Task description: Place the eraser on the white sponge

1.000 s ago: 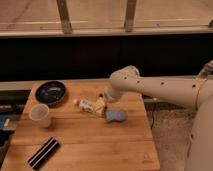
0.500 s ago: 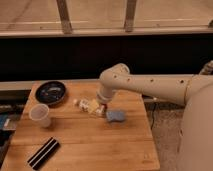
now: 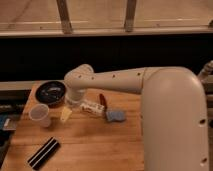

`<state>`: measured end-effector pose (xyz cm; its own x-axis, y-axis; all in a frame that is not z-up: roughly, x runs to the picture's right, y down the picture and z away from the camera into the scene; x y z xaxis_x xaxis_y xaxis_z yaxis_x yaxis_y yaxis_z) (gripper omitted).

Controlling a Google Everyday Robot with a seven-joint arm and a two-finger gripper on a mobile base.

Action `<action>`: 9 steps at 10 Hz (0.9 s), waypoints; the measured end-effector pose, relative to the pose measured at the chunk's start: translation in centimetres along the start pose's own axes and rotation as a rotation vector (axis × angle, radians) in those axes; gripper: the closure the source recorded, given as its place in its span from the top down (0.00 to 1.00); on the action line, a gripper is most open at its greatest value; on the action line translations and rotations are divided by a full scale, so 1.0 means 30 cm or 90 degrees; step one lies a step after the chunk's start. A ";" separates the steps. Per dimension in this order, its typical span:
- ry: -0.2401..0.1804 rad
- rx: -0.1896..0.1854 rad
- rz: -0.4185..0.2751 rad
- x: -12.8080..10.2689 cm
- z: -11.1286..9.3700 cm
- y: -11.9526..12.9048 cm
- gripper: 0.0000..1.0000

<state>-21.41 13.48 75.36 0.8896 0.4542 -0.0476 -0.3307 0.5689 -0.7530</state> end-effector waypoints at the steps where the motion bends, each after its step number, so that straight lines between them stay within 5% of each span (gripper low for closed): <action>1: 0.004 -0.016 -0.035 -0.042 0.025 0.053 0.80; 9: 0.018 -0.033 -0.063 -0.057 0.074 0.118 0.80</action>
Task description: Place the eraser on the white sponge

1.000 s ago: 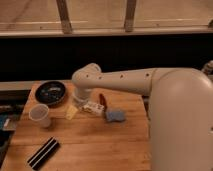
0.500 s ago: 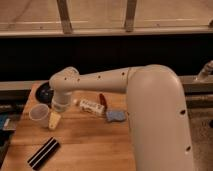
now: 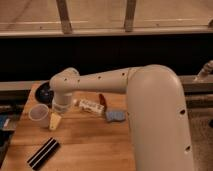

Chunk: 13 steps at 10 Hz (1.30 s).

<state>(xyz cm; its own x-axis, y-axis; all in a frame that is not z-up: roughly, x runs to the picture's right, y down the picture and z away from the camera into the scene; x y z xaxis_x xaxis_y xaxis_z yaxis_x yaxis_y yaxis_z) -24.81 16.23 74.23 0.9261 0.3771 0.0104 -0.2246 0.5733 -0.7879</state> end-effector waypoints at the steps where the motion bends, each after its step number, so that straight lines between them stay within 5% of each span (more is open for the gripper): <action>1: 0.003 -0.006 -0.009 -0.025 0.031 0.033 0.80; 7: 0.016 -0.030 -0.091 -0.138 0.176 0.212 0.80; 13: -0.014 -0.066 -0.104 -0.088 0.238 0.283 0.80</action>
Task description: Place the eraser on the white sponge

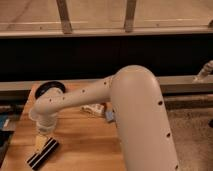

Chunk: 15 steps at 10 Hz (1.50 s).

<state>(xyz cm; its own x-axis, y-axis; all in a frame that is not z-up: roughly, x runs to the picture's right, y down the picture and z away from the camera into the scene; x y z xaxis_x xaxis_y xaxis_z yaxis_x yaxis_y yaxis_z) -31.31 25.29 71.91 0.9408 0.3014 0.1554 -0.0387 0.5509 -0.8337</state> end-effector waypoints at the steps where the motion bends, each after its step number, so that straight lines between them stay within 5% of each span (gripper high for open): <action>1: 0.000 -0.001 -0.001 -0.003 0.003 0.004 0.80; 3: -0.001 0.001 -0.007 0.001 -0.001 -0.003 0.80; 6: 0.046 0.016 -0.081 -0.049 0.023 -0.055 0.80; 10: 0.083 0.007 -0.129 -0.004 0.059 -0.066 0.80; 15: 0.092 0.040 -0.101 0.147 0.057 -0.011 0.80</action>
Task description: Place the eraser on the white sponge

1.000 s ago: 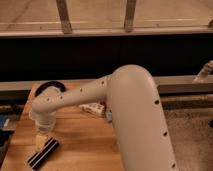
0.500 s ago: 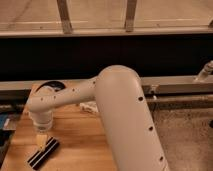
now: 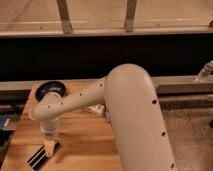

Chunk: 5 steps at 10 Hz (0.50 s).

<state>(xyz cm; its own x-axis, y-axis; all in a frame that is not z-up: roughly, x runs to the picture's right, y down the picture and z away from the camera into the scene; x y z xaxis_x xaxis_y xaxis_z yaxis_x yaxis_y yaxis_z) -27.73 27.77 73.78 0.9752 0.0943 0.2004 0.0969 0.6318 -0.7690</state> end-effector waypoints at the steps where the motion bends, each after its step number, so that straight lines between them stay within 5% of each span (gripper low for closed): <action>1: 0.001 0.006 0.010 0.010 0.013 0.008 0.80; 5: 0.011 0.029 0.024 -0.019 0.065 -0.003 0.80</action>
<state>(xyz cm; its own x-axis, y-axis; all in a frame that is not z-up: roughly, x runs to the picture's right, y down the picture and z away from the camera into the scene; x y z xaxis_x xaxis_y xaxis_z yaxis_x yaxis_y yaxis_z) -28.68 29.16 74.92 0.9813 0.1050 0.1612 0.0520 0.6620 -0.7477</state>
